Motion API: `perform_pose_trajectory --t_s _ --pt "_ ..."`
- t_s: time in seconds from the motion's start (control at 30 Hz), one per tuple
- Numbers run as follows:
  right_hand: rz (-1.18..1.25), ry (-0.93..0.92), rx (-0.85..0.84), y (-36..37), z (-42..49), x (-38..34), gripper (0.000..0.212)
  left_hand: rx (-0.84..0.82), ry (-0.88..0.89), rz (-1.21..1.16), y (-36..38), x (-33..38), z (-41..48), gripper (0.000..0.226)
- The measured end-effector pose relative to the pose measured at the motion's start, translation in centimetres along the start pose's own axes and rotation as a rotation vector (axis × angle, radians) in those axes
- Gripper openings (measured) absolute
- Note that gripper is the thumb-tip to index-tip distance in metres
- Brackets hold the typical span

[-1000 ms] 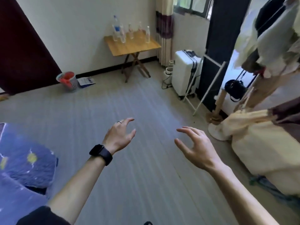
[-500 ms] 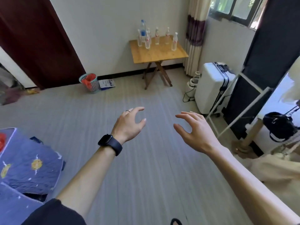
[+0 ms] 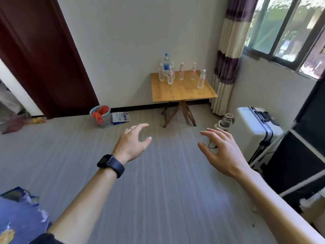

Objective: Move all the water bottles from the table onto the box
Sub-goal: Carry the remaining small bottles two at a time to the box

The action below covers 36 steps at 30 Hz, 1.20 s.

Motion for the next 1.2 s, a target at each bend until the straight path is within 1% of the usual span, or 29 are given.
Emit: perform_pose_trajectory --t_s 0.2,0.33,0.43,0.53,0.63,0.73,0.87,1.0,1.2 --pt "-0.009 0.011 0.05 0.9 12.1 3.1 0.048 -0.043 0.023 -0.033 2.1 -0.6 13.9 0.048" --pt "-0.015 0.069 0.075 1.8 18.8 6.9 0.048 -0.107 0.071 -0.033 4.8 0.4 22.6 0.048" --pt "-0.01 0.084 0.096 2.8 23.9 9.8 0.048 -0.11 0.095 -0.042 7.2 0.9 29.0 0.047" --pt "0.045 0.122 0.108 4.3 28.9 13.1 0.046 -0.135 0.107 -0.042 9.9 1.1 35.2 0.047" --pt "0.115 0.165 0.101 5.8 33.9 16.7 0.045 -0.16 0.095 -0.037 12.3 0.9 41.2 0.046" --pt "0.162 0.2 0.055 7.2 39.1 19.9 0.043 -0.201 0.056 -0.024 14.1 0.3 46.4 0.046" --pt "0.175 0.207 0.003 8.6 46.7 23.6 0.043 -0.209 0.005 -0.02 16.1 -0.5 53.8 0.045" --pt "0.175 0.222 -0.032 10.2 53.5 26.9 0.043 -0.261 -0.017 0.011 18.7 -1.1 60.8 0.045" --pt "0.157 0.251 -0.065 13.0 64.5 33.5 0.045 -0.296 0.001 0.018 24.1 -1.4 74.0 0.046"
Point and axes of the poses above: each hand's wrist, its own z-axis towards the middle knuckle, its own y-axis out of the palm, x = y × z, the point moved 7 cm from there along z, towards the middle knuckle, and after that the axes turned 5 degrees about z, right-handed, at the moved point
